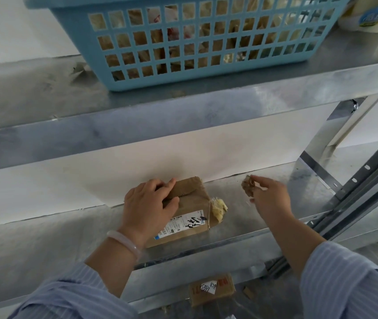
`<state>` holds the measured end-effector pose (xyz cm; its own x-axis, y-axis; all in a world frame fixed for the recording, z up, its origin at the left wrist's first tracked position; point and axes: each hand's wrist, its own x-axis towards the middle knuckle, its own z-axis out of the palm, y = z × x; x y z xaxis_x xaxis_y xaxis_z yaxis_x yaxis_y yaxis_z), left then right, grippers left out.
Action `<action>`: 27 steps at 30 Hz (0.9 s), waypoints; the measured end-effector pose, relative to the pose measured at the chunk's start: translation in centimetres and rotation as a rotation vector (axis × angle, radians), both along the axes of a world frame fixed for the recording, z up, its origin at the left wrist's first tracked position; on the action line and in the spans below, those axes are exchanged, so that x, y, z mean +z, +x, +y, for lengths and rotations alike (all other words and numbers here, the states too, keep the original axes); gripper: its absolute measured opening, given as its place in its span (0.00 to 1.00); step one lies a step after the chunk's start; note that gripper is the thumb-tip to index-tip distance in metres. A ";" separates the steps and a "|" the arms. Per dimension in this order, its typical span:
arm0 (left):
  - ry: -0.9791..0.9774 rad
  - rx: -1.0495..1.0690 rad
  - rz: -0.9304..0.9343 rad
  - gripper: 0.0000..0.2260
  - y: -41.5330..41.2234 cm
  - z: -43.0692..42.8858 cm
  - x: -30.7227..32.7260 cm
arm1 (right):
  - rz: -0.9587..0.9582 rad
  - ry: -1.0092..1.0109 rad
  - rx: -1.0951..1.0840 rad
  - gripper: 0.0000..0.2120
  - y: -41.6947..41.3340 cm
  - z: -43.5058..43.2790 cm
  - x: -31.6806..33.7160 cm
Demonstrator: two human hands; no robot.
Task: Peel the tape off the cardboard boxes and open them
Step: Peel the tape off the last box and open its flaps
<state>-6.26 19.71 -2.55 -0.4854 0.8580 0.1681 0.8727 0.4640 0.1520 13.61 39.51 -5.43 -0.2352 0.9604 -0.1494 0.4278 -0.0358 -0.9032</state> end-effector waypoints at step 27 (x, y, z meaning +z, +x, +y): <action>0.264 0.405 -0.002 0.11 -2.4 -11.2 0.4 | -0.195 0.247 0.721 0.10 -7.9 -11.7 4.2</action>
<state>-8.69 8.50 -2.14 -0.7720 0.5284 0.3532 0.6297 0.7114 0.3120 5.75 27.77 -1.23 -0.8046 0.5913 -0.0546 0.4209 0.5031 -0.7548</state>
